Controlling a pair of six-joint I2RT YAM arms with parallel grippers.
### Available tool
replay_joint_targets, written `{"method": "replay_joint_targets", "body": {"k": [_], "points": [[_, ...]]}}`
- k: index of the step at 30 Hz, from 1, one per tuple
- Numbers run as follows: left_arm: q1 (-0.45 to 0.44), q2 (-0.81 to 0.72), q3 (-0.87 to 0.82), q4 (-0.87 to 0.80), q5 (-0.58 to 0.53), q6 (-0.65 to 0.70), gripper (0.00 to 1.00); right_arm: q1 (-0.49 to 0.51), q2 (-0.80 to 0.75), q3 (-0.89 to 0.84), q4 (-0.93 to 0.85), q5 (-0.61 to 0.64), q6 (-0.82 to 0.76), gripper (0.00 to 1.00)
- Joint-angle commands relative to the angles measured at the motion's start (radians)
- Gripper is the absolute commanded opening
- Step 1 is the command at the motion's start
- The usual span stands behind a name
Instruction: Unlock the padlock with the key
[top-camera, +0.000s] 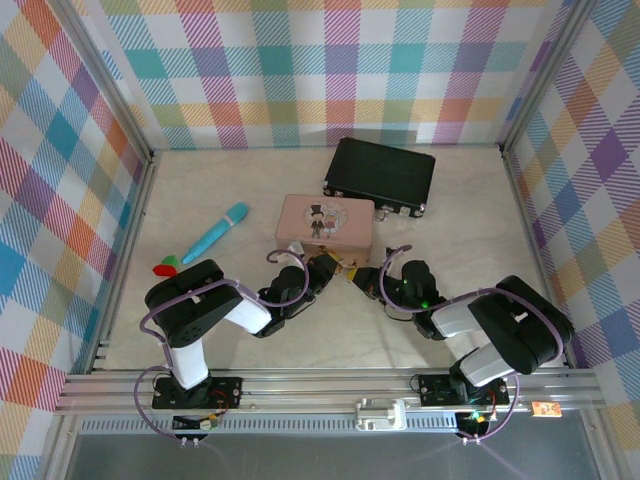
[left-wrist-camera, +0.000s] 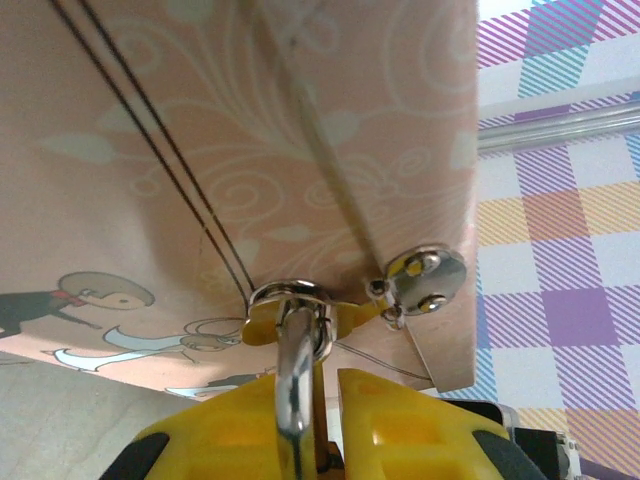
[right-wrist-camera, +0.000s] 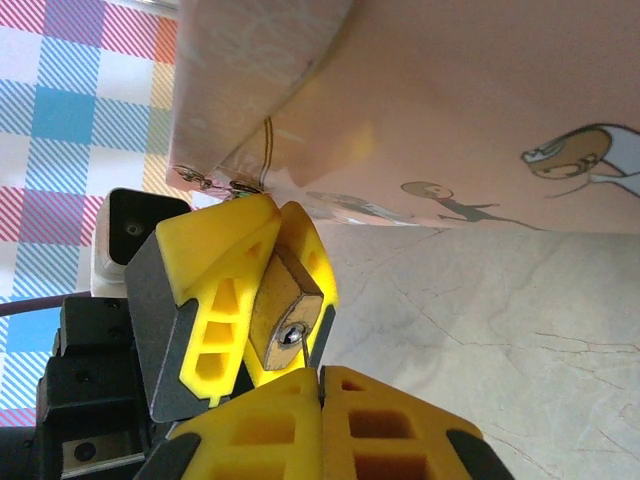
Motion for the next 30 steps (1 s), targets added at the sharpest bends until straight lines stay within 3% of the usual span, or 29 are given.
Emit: {"method": "replay_joint_targets", "body": {"k": [1,10,17,26,30], "points": [[-0.022,-0.004,0.018,0.119,0.049,-0.021,0.0,0.007,-0.006,0.004,0.084,0.016,0.034,0.0],[-0.029,0.006,0.023,0.124,0.059,-0.023,0.0,0.009,0.067,0.021,0.183,-0.003,0.071,0.0],[-0.056,0.008,0.027,0.139,0.099,-0.055,0.0,0.006,0.145,0.065,0.164,0.014,0.111,0.0],[-0.074,-0.023,0.007,0.146,0.103,-0.068,0.0,-0.014,0.227,0.099,0.287,-0.105,0.047,0.0],[-0.071,-0.007,0.0,0.16,0.088,-0.07,0.0,-0.015,0.237,0.08,0.361,-0.117,0.102,0.0]]}}
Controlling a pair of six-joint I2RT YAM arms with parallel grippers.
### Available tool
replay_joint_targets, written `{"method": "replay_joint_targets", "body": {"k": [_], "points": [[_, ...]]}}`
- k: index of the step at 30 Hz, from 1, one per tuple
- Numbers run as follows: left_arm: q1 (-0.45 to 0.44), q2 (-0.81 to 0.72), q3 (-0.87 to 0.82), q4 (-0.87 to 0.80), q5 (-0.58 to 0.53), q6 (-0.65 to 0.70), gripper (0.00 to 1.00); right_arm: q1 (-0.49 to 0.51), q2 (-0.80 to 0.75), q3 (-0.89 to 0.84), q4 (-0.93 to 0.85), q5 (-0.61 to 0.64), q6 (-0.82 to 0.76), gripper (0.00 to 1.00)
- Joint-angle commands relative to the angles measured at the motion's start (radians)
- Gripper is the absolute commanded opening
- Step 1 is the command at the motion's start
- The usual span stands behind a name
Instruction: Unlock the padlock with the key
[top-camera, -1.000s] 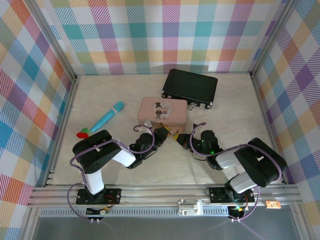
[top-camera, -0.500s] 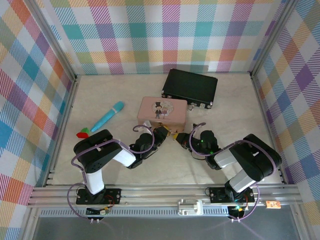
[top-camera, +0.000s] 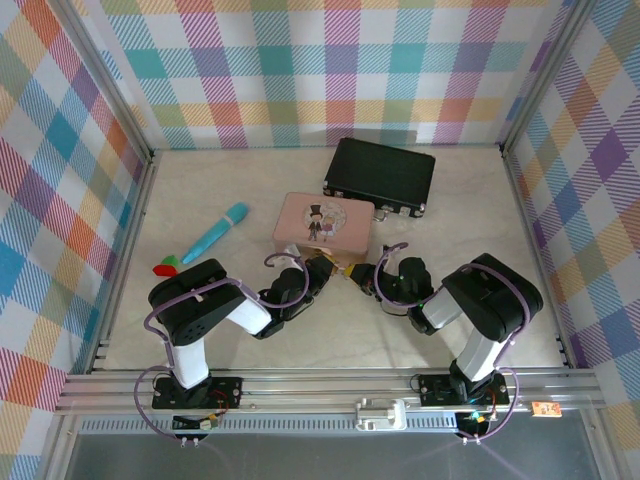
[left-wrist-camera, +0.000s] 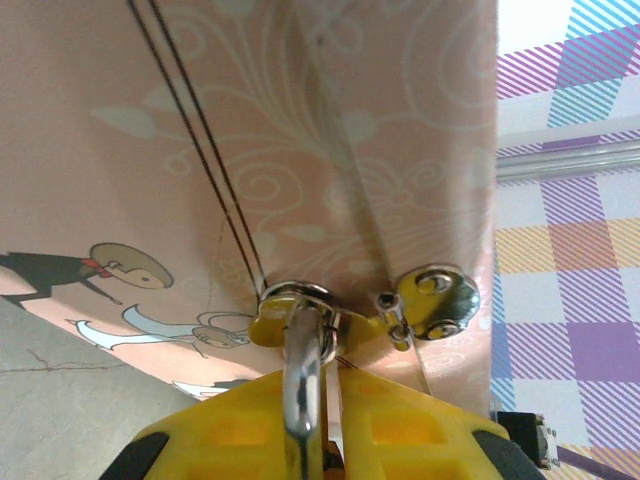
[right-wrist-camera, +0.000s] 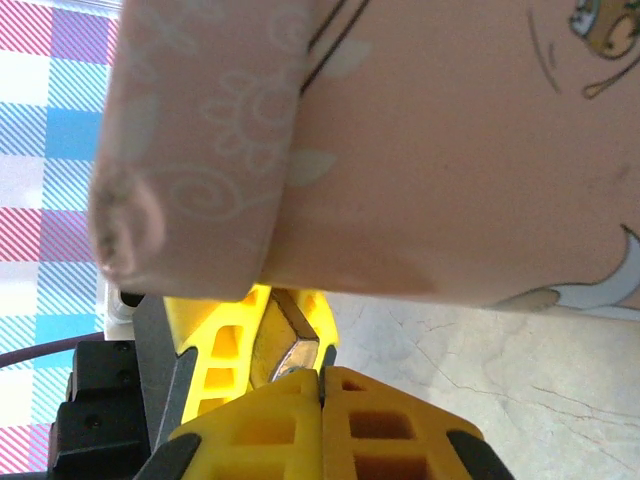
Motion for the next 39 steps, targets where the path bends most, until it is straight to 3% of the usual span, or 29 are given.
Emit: {"method": "replay_joint_targets", "body": {"k": [1,16,28,35,39], "points": [[-0.07,-0.024,0.017,0.169,0.136,-0.029,0.0,0.02,0.006,0.032,0.142,-0.052,0.028,0.0],[-0.023,-0.026,0.028,0.175,0.166,0.005,0.0,0.032,-0.035,0.009,0.135,-0.05,0.081,0.0],[-0.018,-0.048,0.086,0.18,0.32,-0.041,0.0,0.033,0.01,0.043,0.003,0.061,0.032,0.0],[-0.017,-0.058,0.084,0.179,0.25,-0.018,0.0,0.067,0.024,0.017,0.063,0.095,0.091,0.0],[-0.016,-0.058,0.057,0.171,0.163,0.035,0.0,0.068,-0.059,-0.039,-0.016,0.143,0.07,0.0]]}}
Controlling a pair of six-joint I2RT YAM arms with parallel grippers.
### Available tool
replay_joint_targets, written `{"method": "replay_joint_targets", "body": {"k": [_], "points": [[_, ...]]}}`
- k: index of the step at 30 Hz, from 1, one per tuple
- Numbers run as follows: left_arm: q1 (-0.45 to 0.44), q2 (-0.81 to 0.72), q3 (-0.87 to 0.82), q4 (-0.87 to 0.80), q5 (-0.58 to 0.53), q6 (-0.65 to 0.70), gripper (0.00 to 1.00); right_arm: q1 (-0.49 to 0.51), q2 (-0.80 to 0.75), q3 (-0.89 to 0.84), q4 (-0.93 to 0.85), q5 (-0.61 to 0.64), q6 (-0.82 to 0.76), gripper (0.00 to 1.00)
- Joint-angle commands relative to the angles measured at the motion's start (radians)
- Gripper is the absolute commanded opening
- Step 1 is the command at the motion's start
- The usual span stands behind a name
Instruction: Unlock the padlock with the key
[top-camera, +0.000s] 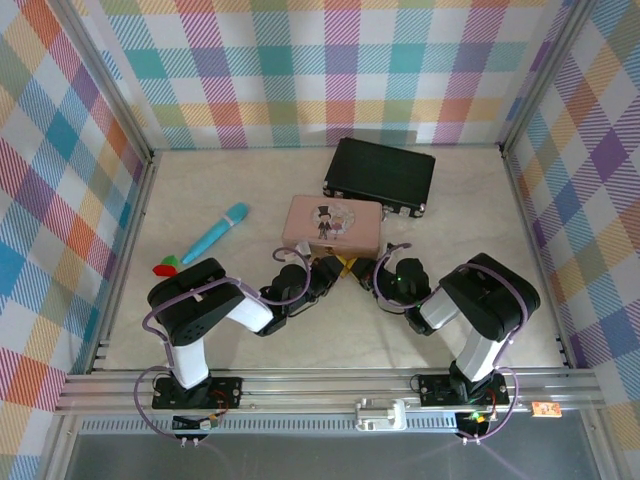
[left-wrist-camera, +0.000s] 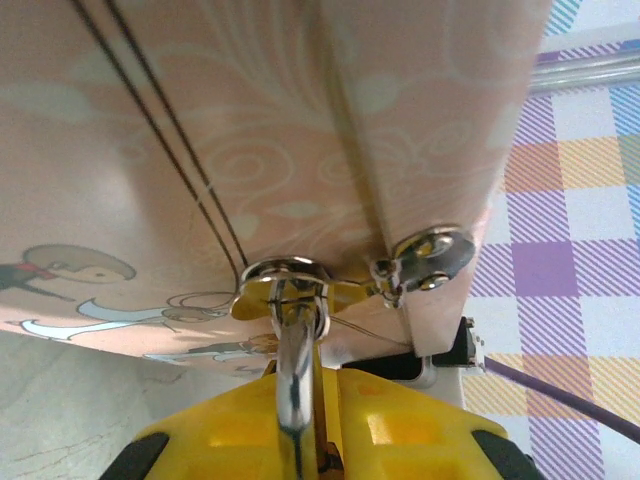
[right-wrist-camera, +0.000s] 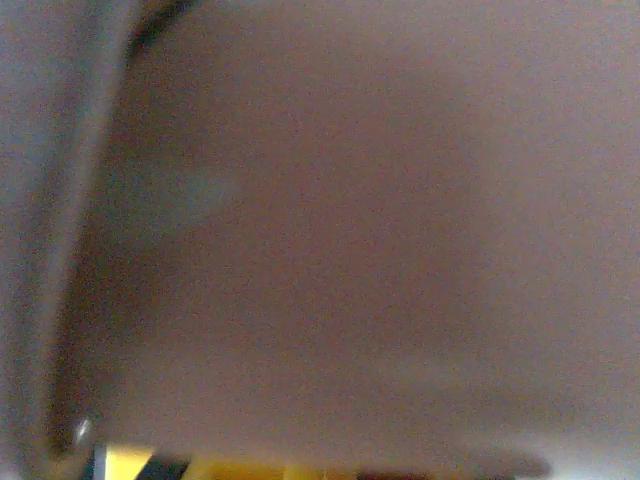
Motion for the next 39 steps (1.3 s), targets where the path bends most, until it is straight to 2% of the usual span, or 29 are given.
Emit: {"method": "replay_joint_targets", "body": {"k": [1,6,9,11,14,20,25,31,35,37,39], "points": [[-0.016,-0.057,0.011,0.131,-0.055,0.066,0.0,0.034,-0.082,-0.033,-0.095,-0.019,-0.032,0.0],[-0.005,-0.094,-0.075,0.117,-0.196,0.097,0.0,0.024,-0.27,0.018,-0.413,-0.041,-0.183,0.0],[-0.005,-0.173,-0.112,0.046,-0.233,0.141,0.0,0.009,-0.361,0.081,-0.633,-0.054,-0.291,0.0],[-0.005,-0.224,-0.119,-0.018,-0.239,0.165,0.0,0.004,-0.373,0.113,-0.711,-0.052,-0.34,0.0],[-0.005,-0.269,-0.13,-0.068,-0.25,0.179,0.0,0.001,-0.308,0.155,-0.7,-0.092,-0.357,0.0],[-0.009,-0.294,-0.179,-0.079,-0.307,0.175,0.0,0.001,-0.084,0.249,-0.508,-0.171,-0.342,0.0],[-0.008,-0.245,-0.176,-0.037,-0.326,0.215,0.0,-0.001,0.02,0.386,-0.522,-0.23,-0.4,0.0],[-0.002,-0.073,-0.106,0.128,-0.341,0.241,0.0,-0.023,-0.007,0.382,-0.6,-0.222,-0.455,0.0],[0.0,0.04,-0.018,0.143,-0.321,0.235,0.0,-0.039,-0.076,0.342,-0.644,-0.209,-0.476,0.0],[0.002,0.07,0.009,0.143,-0.323,0.244,0.01,-0.041,-0.132,0.326,-0.72,-0.185,-0.496,0.0],[0.004,0.081,0.018,0.14,-0.332,0.262,0.07,-0.041,-0.19,0.306,-0.766,-0.159,-0.513,0.0]]}}
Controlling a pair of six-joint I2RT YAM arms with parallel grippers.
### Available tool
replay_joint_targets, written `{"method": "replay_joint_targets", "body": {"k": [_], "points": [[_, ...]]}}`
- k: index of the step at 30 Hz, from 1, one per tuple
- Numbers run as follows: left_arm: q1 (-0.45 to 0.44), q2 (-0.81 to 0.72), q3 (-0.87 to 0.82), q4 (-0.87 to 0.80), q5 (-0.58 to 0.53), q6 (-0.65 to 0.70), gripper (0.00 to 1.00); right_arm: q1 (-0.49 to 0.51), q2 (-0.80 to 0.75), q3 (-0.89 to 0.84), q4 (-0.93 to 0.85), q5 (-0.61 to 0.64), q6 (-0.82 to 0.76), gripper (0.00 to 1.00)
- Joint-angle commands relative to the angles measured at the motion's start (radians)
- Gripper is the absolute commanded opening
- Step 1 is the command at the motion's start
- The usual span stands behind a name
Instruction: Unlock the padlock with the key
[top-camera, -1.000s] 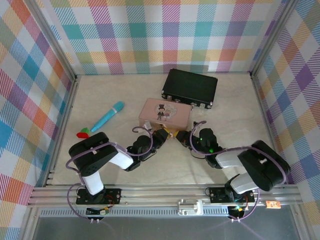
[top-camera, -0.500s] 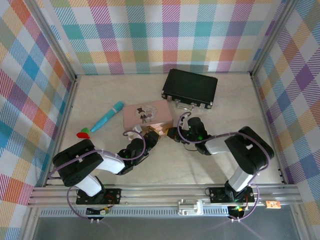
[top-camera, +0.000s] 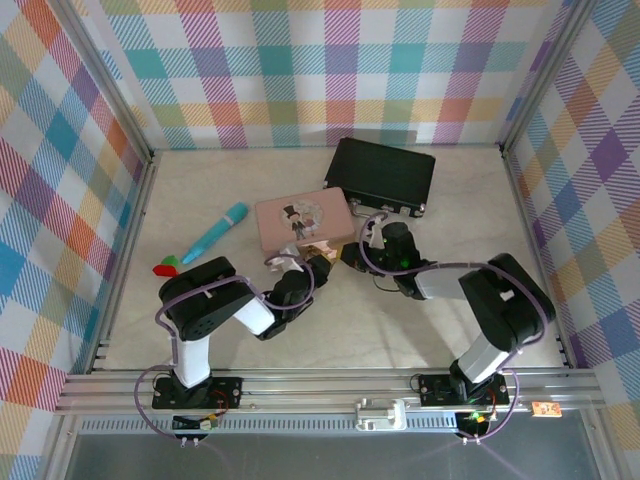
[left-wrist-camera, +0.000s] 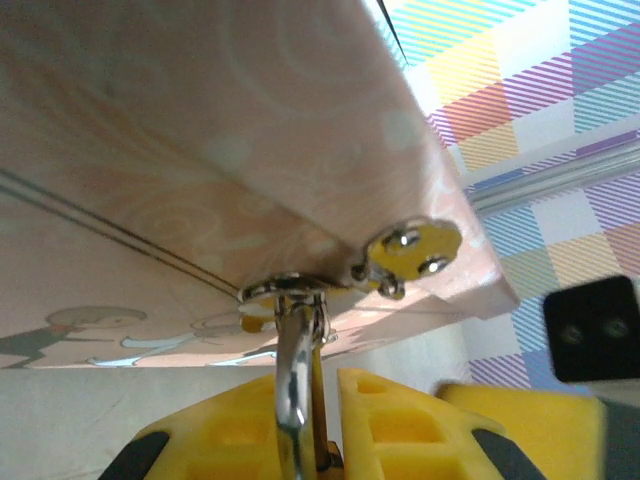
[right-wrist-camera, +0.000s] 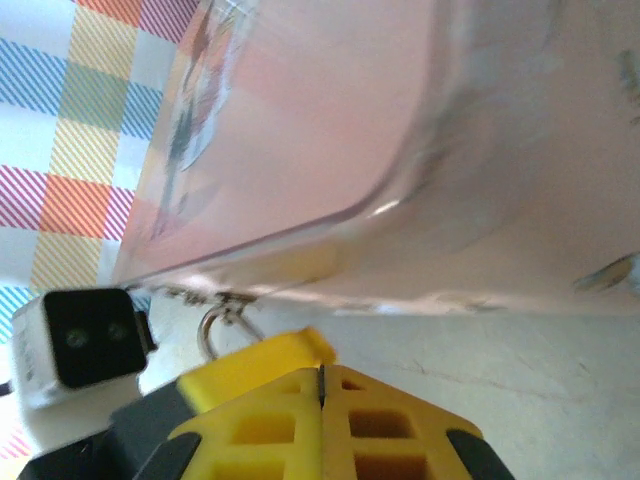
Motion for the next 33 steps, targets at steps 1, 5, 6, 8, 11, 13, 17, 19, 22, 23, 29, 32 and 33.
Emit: {"method": "replay_joint_targets", "body": {"k": [1,5,6,8,11,13,17,19,22,23,29,32,33], "points": [[0.012,0.007,0.035,0.11,-0.008,0.04,0.12,0.011,-0.109,-0.034,-0.099,0.019,-0.06,0.0],[0.018,0.019,0.03,0.11,0.01,0.028,0.37,0.005,-0.206,-0.05,-0.187,0.038,-0.085,0.0],[0.018,0.015,0.023,0.11,0.015,0.021,0.43,0.004,-0.229,-0.049,-0.213,0.04,-0.091,0.0],[0.018,0.002,0.002,0.109,0.02,0.002,0.48,0.004,-0.263,-0.047,-0.242,0.044,-0.098,0.0],[0.016,-0.041,-0.044,0.102,0.029,-0.017,0.53,0.004,-0.304,-0.035,-0.275,0.044,-0.11,0.0],[0.016,-0.083,-0.079,0.089,0.034,-0.025,0.58,0.003,-0.315,-0.021,-0.287,0.041,-0.115,0.0],[0.017,-0.185,-0.123,0.031,0.037,-0.051,0.6,0.004,-0.311,0.004,-0.284,0.021,-0.092,0.0],[0.017,-0.259,-0.123,-0.027,0.052,-0.05,0.6,0.003,-0.311,0.013,-0.279,0.023,-0.055,0.0],[0.017,-0.376,-0.084,-0.173,0.095,-0.041,0.6,0.003,-0.321,0.02,-0.237,0.018,0.017,0.0],[0.017,-0.403,-0.066,-0.239,0.105,-0.049,0.6,0.003,-0.324,0.018,-0.213,0.019,0.041,0.0],[0.016,-0.469,0.017,-0.383,0.144,-0.089,0.53,0.004,-0.299,-0.021,-0.013,0.074,0.247,0.0],[0.016,-0.441,0.042,-0.348,0.162,-0.109,0.51,0.007,-0.265,-0.032,0.104,0.086,0.309,0.0],[0.017,-0.426,0.053,-0.345,0.167,-0.118,0.5,0.007,-0.258,-0.035,0.132,0.092,0.322,0.0]]}}
